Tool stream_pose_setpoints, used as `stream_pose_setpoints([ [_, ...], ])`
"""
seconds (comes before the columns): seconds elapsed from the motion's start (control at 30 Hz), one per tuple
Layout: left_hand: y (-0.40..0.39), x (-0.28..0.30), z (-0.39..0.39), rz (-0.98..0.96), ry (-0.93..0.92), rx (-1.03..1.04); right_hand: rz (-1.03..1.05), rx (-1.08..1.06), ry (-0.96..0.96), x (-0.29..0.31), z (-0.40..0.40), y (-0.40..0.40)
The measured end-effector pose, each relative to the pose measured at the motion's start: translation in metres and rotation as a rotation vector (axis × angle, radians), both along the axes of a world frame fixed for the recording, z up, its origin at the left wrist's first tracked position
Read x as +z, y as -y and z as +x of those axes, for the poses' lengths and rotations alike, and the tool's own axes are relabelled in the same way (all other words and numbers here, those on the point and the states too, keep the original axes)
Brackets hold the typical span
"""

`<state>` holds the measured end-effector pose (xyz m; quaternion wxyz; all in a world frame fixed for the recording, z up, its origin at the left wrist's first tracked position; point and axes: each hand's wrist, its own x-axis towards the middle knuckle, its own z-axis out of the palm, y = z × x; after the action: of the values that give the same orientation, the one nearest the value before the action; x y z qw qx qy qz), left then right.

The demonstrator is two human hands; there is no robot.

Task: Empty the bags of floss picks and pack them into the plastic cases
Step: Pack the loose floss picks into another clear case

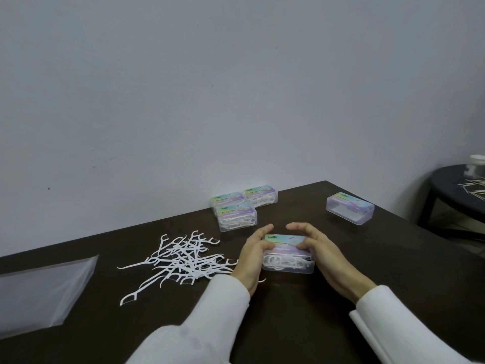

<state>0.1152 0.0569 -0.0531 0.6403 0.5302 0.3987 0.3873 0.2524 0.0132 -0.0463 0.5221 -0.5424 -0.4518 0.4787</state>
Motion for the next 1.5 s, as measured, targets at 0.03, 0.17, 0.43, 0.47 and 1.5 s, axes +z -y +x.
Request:
stream_pose_setpoints([
  [0.03, 0.001, 0.000, 0.000, 0.001, -0.011, 0.002, -0.004, 0.002, 0.001, 0.000, 0.000, 0.000],
  [0.17, 0.002, 0.000, 0.000, 0.019, -0.049, -0.003, -0.011, -0.003, 0.000, 0.002, -0.001, 0.001],
  [0.43, 0.004, 0.000, 0.001, 0.070, -0.134, 0.003, -0.003, 0.001, 0.017, 0.002, -0.001, 0.002],
  [0.47, 0.004, 0.000, 0.001, 0.080, -0.144, 0.001, 0.000, 0.001, 0.025, 0.002, -0.001, 0.002],
  [1.5, -0.015, -0.003, -0.014, 0.454, -0.351, 0.149, 0.442, -0.016, 1.295, -0.004, -0.002, 0.010],
])
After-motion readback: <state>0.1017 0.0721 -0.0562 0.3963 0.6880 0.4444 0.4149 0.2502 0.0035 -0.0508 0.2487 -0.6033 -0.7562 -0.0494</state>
